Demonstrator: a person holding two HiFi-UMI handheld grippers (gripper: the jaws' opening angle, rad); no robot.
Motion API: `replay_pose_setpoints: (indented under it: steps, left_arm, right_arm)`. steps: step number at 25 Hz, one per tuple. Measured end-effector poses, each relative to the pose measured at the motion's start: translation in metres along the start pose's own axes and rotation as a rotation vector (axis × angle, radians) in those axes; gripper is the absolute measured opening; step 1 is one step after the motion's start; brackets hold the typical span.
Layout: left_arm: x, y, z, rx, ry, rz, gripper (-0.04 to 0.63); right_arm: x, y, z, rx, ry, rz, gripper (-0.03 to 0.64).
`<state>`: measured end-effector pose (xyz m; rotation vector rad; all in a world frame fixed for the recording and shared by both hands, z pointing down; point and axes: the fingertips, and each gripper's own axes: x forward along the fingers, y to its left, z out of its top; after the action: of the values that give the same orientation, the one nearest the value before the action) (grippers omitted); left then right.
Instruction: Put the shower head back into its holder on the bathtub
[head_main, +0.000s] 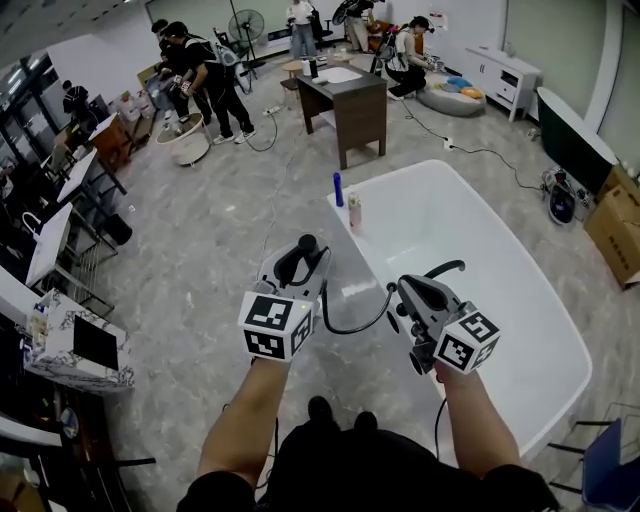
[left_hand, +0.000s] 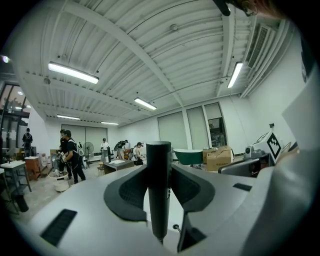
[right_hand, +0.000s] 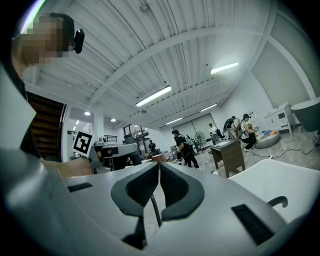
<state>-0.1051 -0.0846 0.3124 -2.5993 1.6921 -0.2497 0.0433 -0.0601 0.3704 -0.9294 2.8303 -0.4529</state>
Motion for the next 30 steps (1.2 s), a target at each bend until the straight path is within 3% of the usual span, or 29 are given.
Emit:
replay_pose_setpoints:
  steps: [9,23,30]
  left_arm:
    - [0.042,0.019,-0.002,-0.021,-0.032,-0.064,0.147]
    - [0.132,0.125,-0.012,-0.008,-0.050,-0.208,0.147]
    - [0.160,0.161,-0.019,-0.034,-0.055,-0.266,0.147]
  right_arm:
    - [0.028,-0.021,-0.011,-0.016,0.060,-0.044,0.055]
    - [0.130,-0.079,-0.002,-0.012,0.027,-0.228,0.056]
    - [0.151,-0.086,-0.001,-0.019,0.022,-0.320,0.055]
